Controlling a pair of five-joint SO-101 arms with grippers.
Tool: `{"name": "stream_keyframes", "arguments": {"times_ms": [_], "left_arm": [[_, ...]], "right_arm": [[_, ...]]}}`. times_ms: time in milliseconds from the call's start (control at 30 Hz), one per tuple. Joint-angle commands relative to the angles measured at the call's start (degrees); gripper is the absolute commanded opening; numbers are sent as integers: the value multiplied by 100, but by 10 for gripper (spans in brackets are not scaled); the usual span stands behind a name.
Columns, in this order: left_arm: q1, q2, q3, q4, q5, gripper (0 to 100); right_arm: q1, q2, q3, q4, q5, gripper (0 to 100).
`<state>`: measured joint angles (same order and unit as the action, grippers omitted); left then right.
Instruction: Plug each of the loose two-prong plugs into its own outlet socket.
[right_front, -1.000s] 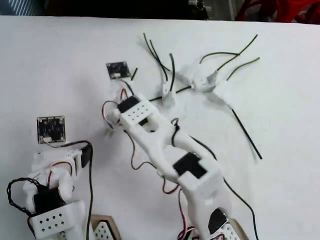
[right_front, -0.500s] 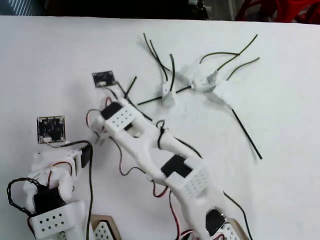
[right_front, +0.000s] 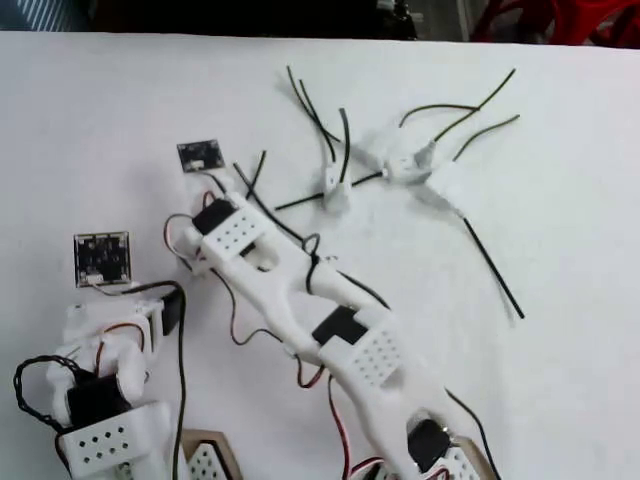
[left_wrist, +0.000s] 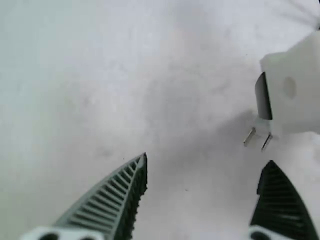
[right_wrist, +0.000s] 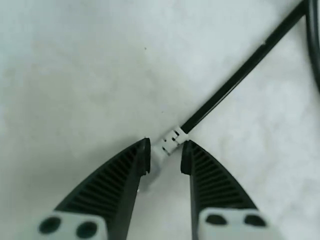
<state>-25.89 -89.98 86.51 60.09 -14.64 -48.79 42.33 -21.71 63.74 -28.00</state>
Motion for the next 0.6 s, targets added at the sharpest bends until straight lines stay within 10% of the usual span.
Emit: {"name": "stream_keyframes", "arguments": {"times_ms": [0, 233, 567], "left_arm": [[-66, -84, -18, -53, 35, 343], [-66, -84, -18, -53, 35, 343], [-66, -84, -18, -53, 35, 343]], "right_arm": [[-119, 198, -26, 251, 35, 104], [-84, 198, -35, 664, 220, 24], [-101, 198, -651, 1437, -114, 166]]}}
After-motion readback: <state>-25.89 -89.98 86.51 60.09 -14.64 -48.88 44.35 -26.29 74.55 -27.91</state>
